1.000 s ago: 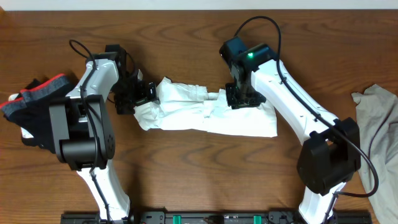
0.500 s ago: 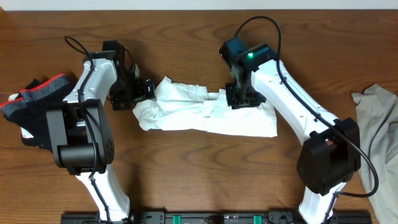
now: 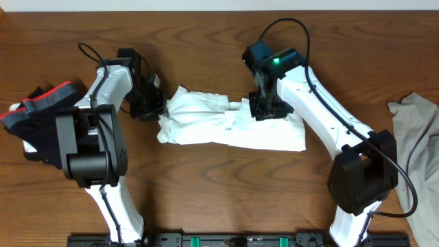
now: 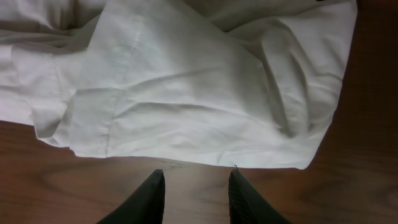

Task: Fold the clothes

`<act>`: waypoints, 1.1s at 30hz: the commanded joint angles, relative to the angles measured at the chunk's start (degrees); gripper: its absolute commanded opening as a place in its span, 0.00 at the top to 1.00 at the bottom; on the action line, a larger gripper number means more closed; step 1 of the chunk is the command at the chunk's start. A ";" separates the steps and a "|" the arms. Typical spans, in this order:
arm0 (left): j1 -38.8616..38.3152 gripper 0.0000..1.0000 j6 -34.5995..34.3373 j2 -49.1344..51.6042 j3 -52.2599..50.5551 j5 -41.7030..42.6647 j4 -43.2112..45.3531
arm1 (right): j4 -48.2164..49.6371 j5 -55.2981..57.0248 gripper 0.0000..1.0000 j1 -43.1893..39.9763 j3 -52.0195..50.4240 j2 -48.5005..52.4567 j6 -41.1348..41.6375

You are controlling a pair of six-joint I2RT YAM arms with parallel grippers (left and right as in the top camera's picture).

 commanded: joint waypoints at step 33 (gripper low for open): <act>3.85 0.94 0.79 -32.72 0.94 9.92 -5.01 | -4.35 4.04 0.69 -25.22 0.61 -1.84 -4.96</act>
